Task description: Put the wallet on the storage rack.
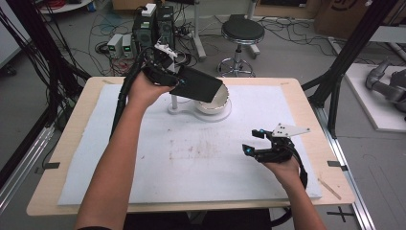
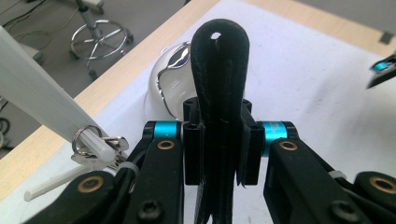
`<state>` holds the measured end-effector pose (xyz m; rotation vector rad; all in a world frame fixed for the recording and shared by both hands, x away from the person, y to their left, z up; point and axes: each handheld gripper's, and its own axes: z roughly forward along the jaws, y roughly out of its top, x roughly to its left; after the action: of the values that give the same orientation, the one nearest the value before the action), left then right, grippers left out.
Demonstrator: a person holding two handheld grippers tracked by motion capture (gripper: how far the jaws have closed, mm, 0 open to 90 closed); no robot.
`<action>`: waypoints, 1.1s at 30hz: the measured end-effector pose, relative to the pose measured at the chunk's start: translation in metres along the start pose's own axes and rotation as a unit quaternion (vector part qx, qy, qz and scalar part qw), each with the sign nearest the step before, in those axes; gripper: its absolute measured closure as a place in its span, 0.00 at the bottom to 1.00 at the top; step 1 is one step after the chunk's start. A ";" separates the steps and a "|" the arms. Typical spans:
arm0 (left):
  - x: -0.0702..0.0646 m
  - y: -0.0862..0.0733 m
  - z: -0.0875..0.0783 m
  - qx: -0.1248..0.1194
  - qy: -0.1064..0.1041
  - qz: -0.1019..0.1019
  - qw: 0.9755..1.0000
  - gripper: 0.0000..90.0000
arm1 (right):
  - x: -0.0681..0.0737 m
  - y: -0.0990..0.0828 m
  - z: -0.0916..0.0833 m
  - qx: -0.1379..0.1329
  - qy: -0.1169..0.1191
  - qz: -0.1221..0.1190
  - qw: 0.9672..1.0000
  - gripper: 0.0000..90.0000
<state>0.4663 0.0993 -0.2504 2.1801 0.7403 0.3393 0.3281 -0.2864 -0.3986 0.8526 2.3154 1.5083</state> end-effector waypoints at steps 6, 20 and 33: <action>-0.004 0.006 0.018 0.019 0.008 0.001 1.000 0.85 | 0.003 0.000 0.003 0.010 -0.001 -0.009 1.000 0.27; -0.013 0.032 0.029 0.076 0.034 0.012 0.996 0.85 | 0.000 0.000 0.002 0.002 0.005 -0.005 1.000 0.27; -0.012 0.034 0.065 0.093 0.062 -0.016 0.994 0.79 | 0.001 0.000 0.004 0.002 0.007 -0.008 1.000 0.27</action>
<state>0.5003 0.0353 -0.2662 2.3343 0.9052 0.4068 0.3289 -0.2827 -0.4000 0.8256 2.3289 1.5089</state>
